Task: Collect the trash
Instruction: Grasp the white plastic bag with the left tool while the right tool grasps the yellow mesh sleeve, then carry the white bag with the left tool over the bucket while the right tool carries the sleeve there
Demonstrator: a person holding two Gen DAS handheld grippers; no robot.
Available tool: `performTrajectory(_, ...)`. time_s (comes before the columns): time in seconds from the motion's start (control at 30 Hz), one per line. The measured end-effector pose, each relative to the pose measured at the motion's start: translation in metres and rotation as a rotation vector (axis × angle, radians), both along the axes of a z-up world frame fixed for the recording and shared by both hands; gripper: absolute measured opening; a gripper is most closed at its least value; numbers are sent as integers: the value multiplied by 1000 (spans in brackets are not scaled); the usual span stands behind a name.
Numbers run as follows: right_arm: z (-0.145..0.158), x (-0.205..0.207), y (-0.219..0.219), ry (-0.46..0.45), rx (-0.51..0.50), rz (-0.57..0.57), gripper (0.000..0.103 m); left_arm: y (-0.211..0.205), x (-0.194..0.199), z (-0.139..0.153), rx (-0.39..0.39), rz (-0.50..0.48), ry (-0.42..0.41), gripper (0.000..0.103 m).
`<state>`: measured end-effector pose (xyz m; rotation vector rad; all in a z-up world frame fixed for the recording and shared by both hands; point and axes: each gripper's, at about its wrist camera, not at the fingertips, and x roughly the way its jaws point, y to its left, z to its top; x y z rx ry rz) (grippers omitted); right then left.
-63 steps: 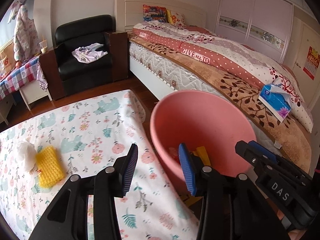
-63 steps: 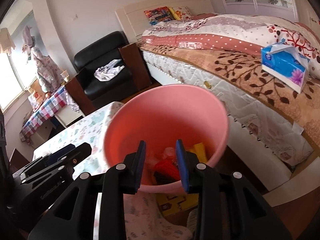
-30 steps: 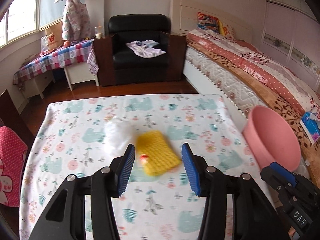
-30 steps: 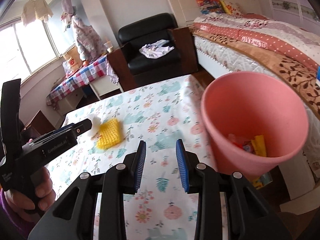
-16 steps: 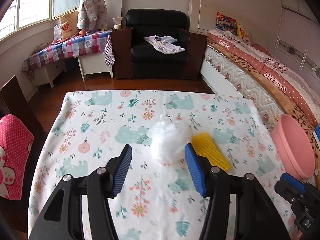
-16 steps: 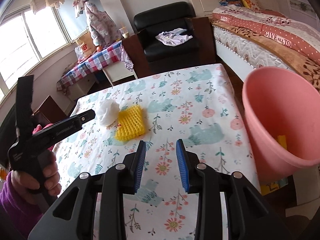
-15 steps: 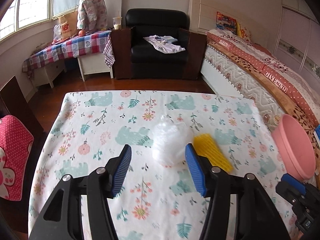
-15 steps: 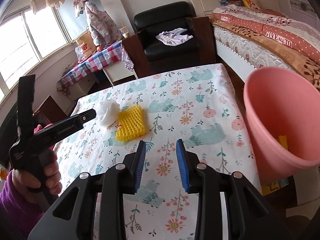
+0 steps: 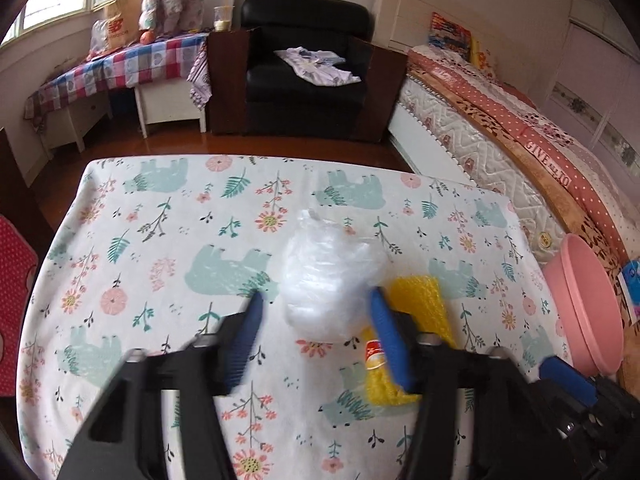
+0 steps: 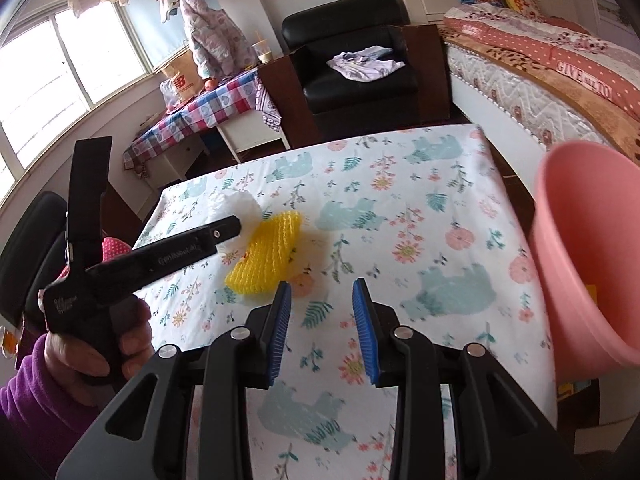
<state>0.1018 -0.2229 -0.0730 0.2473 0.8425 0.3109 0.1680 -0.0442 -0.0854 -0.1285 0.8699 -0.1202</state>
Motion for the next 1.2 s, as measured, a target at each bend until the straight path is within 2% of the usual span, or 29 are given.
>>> performTrajectory(0.07,0,6,6,3,4,13,32,0,0,-1,-6,-5,-2,24)
performTrajectory(0.23,-5,18,23,17,-6,38,32,10,-6,4,-20,7,-28,18)
performTrajectory(0.4,-16,30,38,58,-33,41,33,17,-20,13,7,16,-61,17)
performTrajectory(0.6,-26,39,60,94,-93,58,33,27,-35,19,-5,29,-77,17)
performTrajectory(0.8,-27,33,67,58,-126,45,32,35,-45,19,-14,45,-64,17)
performTrajectory(0.87,-27,30,67,56,-116,47,21,37,-48,18,-18,48,-55,17)
performTrajectory(0.97,-23,23,68,36,-123,46,12,38,-52,19,-16,56,-53,17)
performTrajectory(1.2,-14,8,63,15,-120,54,10,34,-64,23,-15,72,-49,17)
